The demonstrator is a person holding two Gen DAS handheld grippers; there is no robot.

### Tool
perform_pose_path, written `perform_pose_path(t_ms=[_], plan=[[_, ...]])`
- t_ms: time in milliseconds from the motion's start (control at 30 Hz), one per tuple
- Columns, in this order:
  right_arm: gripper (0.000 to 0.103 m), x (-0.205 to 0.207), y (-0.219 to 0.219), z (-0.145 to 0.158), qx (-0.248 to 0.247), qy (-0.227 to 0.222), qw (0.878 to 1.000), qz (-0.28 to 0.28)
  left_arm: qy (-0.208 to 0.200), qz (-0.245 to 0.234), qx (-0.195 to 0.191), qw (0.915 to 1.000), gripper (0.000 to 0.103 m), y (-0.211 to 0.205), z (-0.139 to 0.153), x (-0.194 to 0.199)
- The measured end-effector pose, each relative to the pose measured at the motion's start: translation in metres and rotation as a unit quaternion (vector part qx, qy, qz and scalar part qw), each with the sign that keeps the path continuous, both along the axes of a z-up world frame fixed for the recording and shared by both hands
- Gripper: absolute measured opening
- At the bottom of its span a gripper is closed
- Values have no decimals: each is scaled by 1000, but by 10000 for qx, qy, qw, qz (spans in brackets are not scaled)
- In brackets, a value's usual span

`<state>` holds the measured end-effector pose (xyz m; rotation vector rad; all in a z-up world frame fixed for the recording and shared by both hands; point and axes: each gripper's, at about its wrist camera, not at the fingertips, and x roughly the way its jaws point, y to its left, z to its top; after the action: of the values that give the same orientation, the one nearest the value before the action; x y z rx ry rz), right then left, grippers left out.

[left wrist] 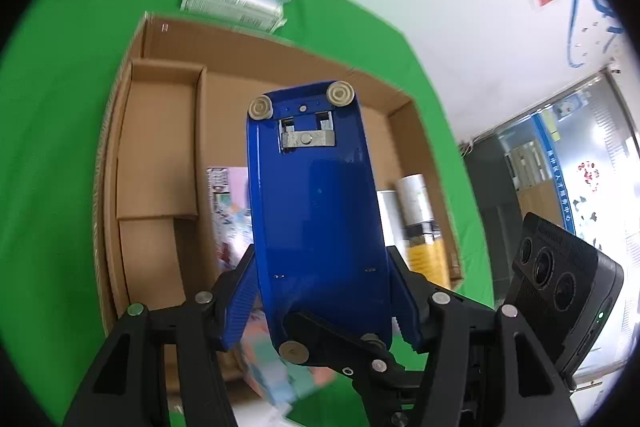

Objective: Organize rigid objects
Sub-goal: 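Lower the blue stapler into the box beside the cube and release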

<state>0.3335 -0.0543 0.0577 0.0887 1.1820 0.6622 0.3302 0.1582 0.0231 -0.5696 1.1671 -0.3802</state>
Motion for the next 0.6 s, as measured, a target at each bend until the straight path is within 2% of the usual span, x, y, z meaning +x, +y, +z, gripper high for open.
perform_pose_path(t_ms=[167, 267, 367, 433, 567, 600], plan=[[47, 26, 9, -43, -100, 483, 9987, -156, 369, -69, -108, 9992, 59, 5, -36, 17], [47, 33, 12, -62, -99, 600, 9980, -194, 437, -101, -136, 9989, 59, 7, -41, 18], [48, 36, 16, -64, -103, 616, 9978, -221, 492, -173, -19, 9986, 60, 6, -38, 16], [48, 30, 12, -68, -48, 826, 9962, -285, 593, -191, 84, 9980, 60, 5, -38, 17], [53, 24, 11, -71, -15, 925, 9951, -340, 465, -269, 391, 9978, 62, 1, -32, 12], [49, 22, 11, -69, -66, 807, 9962, -333, 396, -251, 534, 9975, 62, 0, -29, 10]])
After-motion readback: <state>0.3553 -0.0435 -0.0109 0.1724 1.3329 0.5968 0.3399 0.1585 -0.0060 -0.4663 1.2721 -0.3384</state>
